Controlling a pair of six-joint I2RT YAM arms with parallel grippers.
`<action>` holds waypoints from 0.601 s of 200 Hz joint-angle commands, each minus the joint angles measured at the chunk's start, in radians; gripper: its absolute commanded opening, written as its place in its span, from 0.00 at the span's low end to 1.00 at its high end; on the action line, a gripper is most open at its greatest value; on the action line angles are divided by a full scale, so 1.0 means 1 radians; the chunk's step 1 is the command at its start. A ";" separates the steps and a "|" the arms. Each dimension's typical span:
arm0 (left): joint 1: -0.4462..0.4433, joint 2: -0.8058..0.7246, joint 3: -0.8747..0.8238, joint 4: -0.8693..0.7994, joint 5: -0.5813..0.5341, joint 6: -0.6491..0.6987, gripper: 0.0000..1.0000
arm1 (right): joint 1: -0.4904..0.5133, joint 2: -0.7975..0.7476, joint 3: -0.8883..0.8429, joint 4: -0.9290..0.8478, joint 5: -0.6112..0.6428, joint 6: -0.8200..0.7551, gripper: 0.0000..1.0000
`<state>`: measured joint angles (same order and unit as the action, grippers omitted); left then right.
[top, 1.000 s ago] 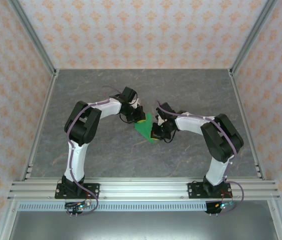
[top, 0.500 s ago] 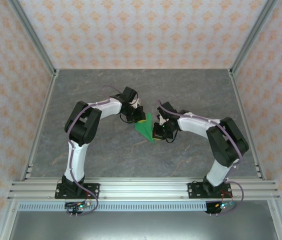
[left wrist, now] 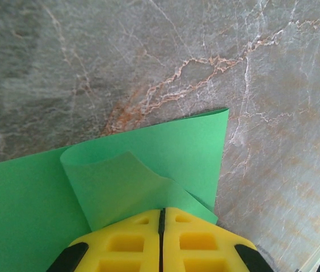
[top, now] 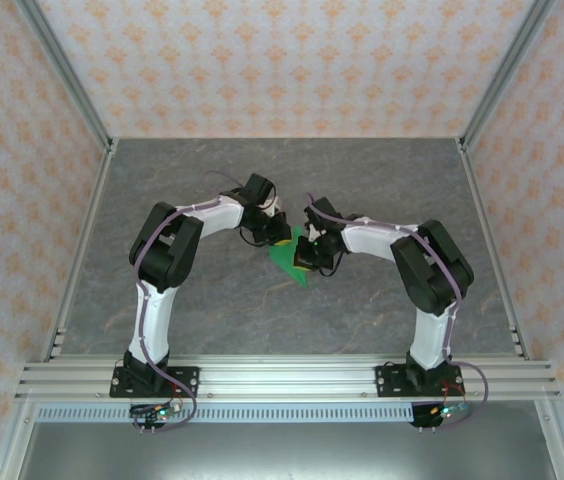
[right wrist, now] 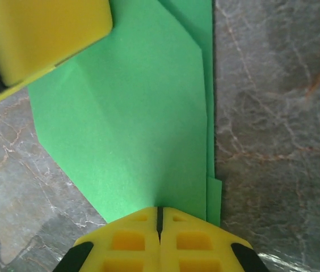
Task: Fold a paper plane with a square sheet of paper (fold left side to right side)
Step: Fourth fold the wing at the center of the table.
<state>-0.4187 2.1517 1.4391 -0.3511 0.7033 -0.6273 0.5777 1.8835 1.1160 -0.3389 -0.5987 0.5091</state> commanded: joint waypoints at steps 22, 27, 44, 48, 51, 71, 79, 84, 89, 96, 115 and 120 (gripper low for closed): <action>0.003 0.067 -0.031 -0.115 -0.121 0.014 0.08 | 0.008 0.019 0.029 -0.094 0.045 -0.037 0.00; 0.002 0.068 -0.030 -0.115 -0.120 0.014 0.08 | 0.010 0.017 0.023 -0.112 0.053 -0.045 0.00; 0.002 0.068 -0.029 -0.118 -0.123 0.015 0.08 | 0.012 0.005 -0.004 -0.151 0.060 -0.062 0.00; 0.003 0.069 -0.029 -0.119 -0.124 0.015 0.08 | 0.013 0.001 -0.011 -0.157 0.060 -0.066 0.00; 0.002 0.069 -0.029 -0.119 -0.125 0.015 0.08 | 0.013 0.000 -0.016 -0.163 0.058 -0.068 0.00; 0.002 0.071 -0.026 -0.124 -0.130 0.017 0.07 | 0.023 -0.023 -0.046 -0.186 0.050 -0.078 0.00; 0.003 0.073 -0.024 -0.126 -0.132 0.016 0.08 | 0.025 -0.034 -0.060 -0.189 0.051 -0.077 0.00; 0.003 0.073 -0.023 -0.127 -0.133 0.017 0.07 | 0.025 -0.043 -0.068 -0.188 0.053 -0.076 0.00; 0.004 0.073 -0.023 -0.127 -0.133 0.017 0.07 | 0.025 -0.055 -0.075 -0.185 0.056 -0.075 0.00; 0.003 0.071 -0.023 -0.127 -0.133 0.017 0.08 | 0.025 -0.070 -0.080 -0.173 0.063 -0.070 0.00; 0.001 0.071 -0.022 -0.127 -0.128 0.016 0.08 | 0.024 -0.118 -0.068 -0.128 0.053 -0.046 0.00; 0.002 0.071 -0.020 -0.127 -0.128 0.017 0.08 | 0.025 -0.128 -0.060 -0.119 0.049 -0.039 0.00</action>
<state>-0.4191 2.1517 1.4395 -0.3519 0.7013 -0.6270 0.5911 1.8179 1.0611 -0.4007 -0.5674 0.4530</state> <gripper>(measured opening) 0.078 0.067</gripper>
